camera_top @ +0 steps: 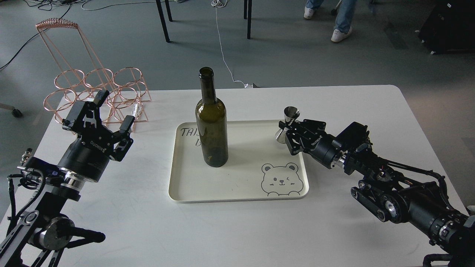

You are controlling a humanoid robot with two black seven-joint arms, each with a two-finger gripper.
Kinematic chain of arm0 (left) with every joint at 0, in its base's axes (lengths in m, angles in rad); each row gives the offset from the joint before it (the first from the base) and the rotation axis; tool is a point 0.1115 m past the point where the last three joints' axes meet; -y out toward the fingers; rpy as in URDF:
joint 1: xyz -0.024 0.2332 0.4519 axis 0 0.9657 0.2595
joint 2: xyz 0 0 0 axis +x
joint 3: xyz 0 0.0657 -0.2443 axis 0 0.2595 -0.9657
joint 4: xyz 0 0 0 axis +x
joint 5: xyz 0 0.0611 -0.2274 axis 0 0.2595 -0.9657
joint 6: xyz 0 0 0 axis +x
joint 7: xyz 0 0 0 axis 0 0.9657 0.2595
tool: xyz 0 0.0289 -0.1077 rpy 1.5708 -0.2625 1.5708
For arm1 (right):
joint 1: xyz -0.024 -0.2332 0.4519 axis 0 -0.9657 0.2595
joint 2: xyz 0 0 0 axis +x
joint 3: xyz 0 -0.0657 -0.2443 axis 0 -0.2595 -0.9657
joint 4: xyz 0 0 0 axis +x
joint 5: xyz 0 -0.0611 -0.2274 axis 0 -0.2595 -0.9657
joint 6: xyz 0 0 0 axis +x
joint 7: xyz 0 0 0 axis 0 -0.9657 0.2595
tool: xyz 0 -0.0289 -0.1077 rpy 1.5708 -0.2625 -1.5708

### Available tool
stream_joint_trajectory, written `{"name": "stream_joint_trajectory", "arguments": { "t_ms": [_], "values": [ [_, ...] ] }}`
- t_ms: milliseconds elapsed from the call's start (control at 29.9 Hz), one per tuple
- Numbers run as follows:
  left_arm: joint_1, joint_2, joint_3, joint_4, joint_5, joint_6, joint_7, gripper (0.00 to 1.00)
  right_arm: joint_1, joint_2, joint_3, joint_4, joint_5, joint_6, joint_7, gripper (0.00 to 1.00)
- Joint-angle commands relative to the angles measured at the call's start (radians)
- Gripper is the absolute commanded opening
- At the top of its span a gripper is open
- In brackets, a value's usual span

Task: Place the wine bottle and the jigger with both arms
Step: 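Lift the jigger with the right gripper and carry it off the tray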

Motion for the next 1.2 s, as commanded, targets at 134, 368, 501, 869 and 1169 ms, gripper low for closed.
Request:
{"name": "stream_joint_trajectory", "arguments": {
  "t_ms": [134, 368, 501, 869, 1169],
  "values": [
    [0.000, -0.002, 0.000, -0.001, 0.000, 0.000, 0.000, 0.98, -0.090, -0.167, 0.148, 0.109, 0.030, 0.000, 0.000, 0.17],
    [-0.003, -0.002, 0.000, -0.001, 0.000, 0.000, 0.000, 0.98, -0.248, -0.287, 0.215, 0.169, 0.029, 0.000, 0.000, 0.17],
    [-0.005, -0.002, 0.000, -0.001, 0.000, 0.000, 0.000, 0.98, -0.277, -0.311, 0.226, 0.153, 0.030, 0.000, 0.000, 0.17],
    [-0.005, -0.002, 0.000, -0.001, 0.000, 0.000, -0.001, 0.98, -0.291, -0.301, 0.218, 0.079, 0.030, 0.000, 0.000, 0.21],
    [-0.006, -0.002, 0.000, -0.001, 0.000, -0.001, -0.001, 0.98, -0.302, -0.298, 0.180, 0.050, 0.115, 0.000, 0.000, 0.26]
  ]
}}
